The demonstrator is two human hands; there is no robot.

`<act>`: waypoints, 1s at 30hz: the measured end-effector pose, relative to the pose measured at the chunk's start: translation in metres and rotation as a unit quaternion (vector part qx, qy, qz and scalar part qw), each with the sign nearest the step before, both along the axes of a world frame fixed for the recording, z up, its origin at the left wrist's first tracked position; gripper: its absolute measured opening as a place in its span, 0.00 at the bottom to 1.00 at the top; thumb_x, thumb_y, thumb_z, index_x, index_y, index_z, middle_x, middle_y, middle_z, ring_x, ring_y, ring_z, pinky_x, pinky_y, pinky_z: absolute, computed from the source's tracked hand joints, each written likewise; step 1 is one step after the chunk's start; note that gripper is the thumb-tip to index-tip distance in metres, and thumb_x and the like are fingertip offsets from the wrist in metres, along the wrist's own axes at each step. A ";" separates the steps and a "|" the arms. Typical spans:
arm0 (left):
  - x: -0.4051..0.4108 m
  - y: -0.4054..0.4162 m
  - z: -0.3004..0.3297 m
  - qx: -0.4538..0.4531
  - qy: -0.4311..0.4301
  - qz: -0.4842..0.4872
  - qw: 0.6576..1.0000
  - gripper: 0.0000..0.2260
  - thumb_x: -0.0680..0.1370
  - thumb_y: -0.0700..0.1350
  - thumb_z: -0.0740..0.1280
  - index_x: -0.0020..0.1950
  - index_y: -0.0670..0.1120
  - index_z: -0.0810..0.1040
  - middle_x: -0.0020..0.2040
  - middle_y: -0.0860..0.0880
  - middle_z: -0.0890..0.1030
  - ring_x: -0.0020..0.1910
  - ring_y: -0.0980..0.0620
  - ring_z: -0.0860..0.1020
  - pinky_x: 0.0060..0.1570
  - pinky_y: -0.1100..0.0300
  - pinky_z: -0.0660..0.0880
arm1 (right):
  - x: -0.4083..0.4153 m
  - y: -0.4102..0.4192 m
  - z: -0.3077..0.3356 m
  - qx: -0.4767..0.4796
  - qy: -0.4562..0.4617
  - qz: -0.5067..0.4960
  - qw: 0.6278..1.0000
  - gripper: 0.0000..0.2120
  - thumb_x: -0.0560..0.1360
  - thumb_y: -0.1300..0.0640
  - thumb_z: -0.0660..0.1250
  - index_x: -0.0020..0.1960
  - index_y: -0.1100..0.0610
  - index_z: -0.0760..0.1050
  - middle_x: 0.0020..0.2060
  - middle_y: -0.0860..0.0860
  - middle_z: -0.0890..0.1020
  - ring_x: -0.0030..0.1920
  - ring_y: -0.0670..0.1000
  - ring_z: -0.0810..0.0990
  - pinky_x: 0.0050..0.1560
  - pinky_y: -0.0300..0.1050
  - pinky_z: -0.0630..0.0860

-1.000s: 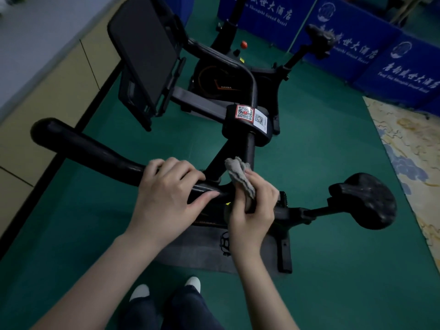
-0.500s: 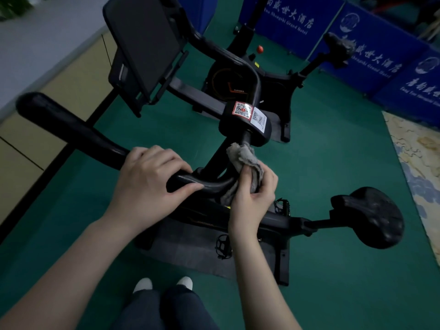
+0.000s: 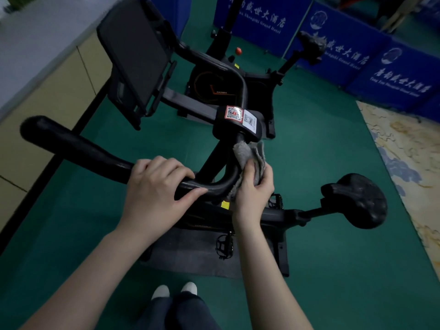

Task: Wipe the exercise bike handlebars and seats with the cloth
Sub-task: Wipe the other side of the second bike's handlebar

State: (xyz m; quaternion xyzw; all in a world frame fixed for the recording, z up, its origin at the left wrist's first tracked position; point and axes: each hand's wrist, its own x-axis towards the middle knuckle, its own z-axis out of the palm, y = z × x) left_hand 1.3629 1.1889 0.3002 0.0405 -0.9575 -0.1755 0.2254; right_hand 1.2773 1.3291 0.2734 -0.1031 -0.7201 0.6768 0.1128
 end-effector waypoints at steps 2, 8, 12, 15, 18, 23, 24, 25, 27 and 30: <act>0.000 0.000 0.000 -0.009 -0.001 -0.001 1.000 0.18 0.73 0.62 0.63 0.45 0.49 0.81 0.42 0.55 0.79 0.44 0.51 0.77 0.50 0.57 0.63 | 0.009 0.001 -0.002 -0.008 0.004 -0.003 1.000 0.09 0.77 0.51 0.64 0.51 0.56 0.77 0.47 0.58 0.80 0.50 0.55 0.79 0.57 0.59 0.76; 0.000 0.000 0.003 -0.011 -0.009 -0.009 1.000 0.18 0.73 0.62 0.62 0.45 0.49 0.82 0.42 0.55 0.79 0.44 0.51 0.77 0.52 0.56 0.64 | 0.005 0.002 0.000 -0.066 -0.010 0.001 0.998 0.04 0.79 0.57 0.65 0.50 0.52 0.78 0.45 0.48 0.84 0.48 0.48 0.82 0.54 0.45 0.78; 0.000 -0.001 0.003 -0.018 -0.010 -0.009 1.000 0.19 0.74 0.62 0.61 0.46 0.48 0.82 0.43 0.54 0.79 0.45 0.51 0.77 0.54 0.55 0.63 | -0.026 0.003 0.000 -0.071 -0.028 0.031 0.997 0.05 0.77 0.55 0.67 0.50 0.55 0.78 0.45 0.53 0.84 0.49 0.54 0.82 0.56 0.55 0.78; 0.001 0.006 0.003 -0.025 -0.014 0.004 1.000 0.20 0.74 0.62 0.60 0.48 0.48 0.82 0.44 0.53 0.79 0.47 0.51 0.77 0.57 0.55 0.63 | -0.038 0.008 -0.002 -0.093 -0.051 0.061 0.992 0.08 0.78 0.55 0.66 0.55 0.57 0.78 0.49 0.54 0.84 0.53 0.56 0.82 0.59 0.59 0.77; 0.001 0.024 0.003 -0.022 -0.014 0.024 0.999 0.19 0.75 0.61 0.61 0.50 0.47 0.81 0.46 0.53 0.79 0.48 0.51 0.77 0.58 0.53 0.64 | -0.036 0.011 -0.004 -0.140 -0.073 0.079 0.984 0.09 0.79 0.57 0.64 0.56 0.61 0.76 0.52 0.58 0.83 0.53 0.55 0.82 0.60 0.59 0.77; -0.006 0.059 -0.004 -0.004 -0.019 0.060 0.998 0.19 0.74 0.61 0.63 0.51 0.48 0.81 0.47 0.54 0.79 0.50 0.53 0.74 0.60 0.55 0.63 | -0.022 0.019 -0.009 -0.163 -0.099 0.099 0.977 0.04 0.79 0.57 0.64 0.49 0.57 0.77 0.48 0.59 0.83 0.53 0.60 0.82 0.59 0.61 0.76; -0.007 0.063 -0.006 0.003 -0.018 0.068 0.997 0.19 0.73 0.61 0.63 0.51 0.48 0.81 0.46 0.54 0.79 0.50 0.53 0.74 0.60 0.55 0.63 | -0.027 0.020 -0.009 -0.166 -0.105 0.101 0.975 0.04 0.79 0.57 0.64 0.48 0.57 0.77 0.48 0.59 0.83 0.53 0.61 0.81 0.59 0.62 0.76; -0.009 0.067 -0.008 0.007 -0.019 0.077 0.997 0.19 0.73 0.61 0.63 0.51 0.48 0.81 0.46 0.54 0.79 0.50 0.53 0.74 0.60 0.56 0.63 | -0.033 0.019 -0.009 -0.168 -0.107 0.103 0.975 0.04 0.79 0.57 0.64 0.48 0.56 0.77 0.48 0.60 0.83 0.53 0.61 0.82 0.59 0.63 0.76; -0.010 0.069 -0.010 0.016 -0.018 0.090 0.996 0.18 0.73 0.61 0.63 0.51 0.48 0.81 0.46 0.54 0.79 0.50 0.54 0.74 0.61 0.57 0.62 | -0.048 0.017 -0.010 -0.165 -0.103 0.106 0.975 0.04 0.79 0.58 0.64 0.47 0.56 0.76 0.48 0.60 0.83 0.52 0.60 0.82 0.58 0.63 0.76; -0.012 0.072 -0.010 0.031 -0.015 0.108 0.994 0.18 0.73 0.61 0.64 0.50 0.48 0.81 0.45 0.55 0.78 0.49 0.55 0.74 0.62 0.58 0.61 | -0.055 0.017 -0.009 -0.130 -0.081 0.116 0.981 0.06 0.78 0.57 0.65 0.43 0.56 0.74 0.43 0.58 0.82 0.45 0.58 0.81 0.53 0.61 0.78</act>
